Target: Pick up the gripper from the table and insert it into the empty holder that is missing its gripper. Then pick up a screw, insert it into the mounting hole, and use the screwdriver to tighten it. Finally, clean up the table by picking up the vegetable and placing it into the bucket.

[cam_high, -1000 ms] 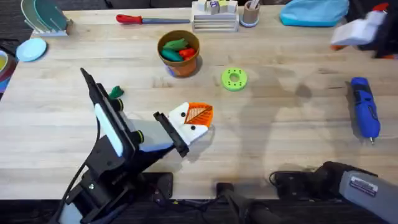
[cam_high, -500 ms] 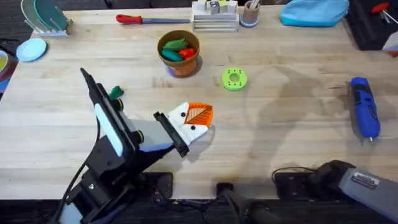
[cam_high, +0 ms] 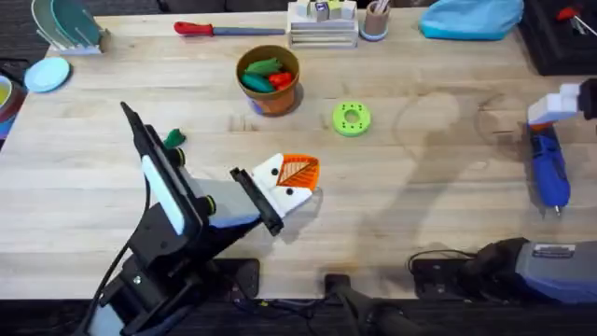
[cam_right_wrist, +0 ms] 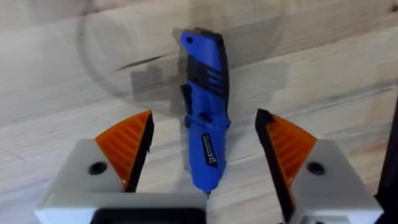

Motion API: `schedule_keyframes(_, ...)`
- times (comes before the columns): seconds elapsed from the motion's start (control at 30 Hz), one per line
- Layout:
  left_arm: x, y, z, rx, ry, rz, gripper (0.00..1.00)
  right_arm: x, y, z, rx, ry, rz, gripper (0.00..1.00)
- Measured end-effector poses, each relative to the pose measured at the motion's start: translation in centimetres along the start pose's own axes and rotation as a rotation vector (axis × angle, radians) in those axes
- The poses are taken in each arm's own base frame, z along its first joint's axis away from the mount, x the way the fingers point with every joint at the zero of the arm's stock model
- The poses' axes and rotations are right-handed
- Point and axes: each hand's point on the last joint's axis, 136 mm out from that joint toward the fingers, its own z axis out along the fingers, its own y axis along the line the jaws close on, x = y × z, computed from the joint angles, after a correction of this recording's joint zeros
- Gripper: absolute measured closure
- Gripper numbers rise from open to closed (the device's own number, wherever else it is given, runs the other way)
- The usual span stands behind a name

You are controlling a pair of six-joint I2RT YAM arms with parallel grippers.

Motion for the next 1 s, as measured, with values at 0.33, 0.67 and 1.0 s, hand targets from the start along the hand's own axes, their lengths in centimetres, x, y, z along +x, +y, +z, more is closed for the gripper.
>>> schedule_keyframes(0.33,0.0,0.0,0.0,0.000,0.000,0.000,0.988,0.6,-0.2,4.1,-0.042,0.097,-0.072,0.007)
schedule_keyframes(0.67,0.0,0.0,0.0,0.000,0.000,0.000,0.988,0.0,0.1,7.5,-0.066,0.123,-0.091,0.007)
schedule_keyframes(1.0,0.0,0.0,0.0,0.000,0.000,0.000,0.988,0.1,0.7,8.5,-0.107,0.139,-0.083,0.044)
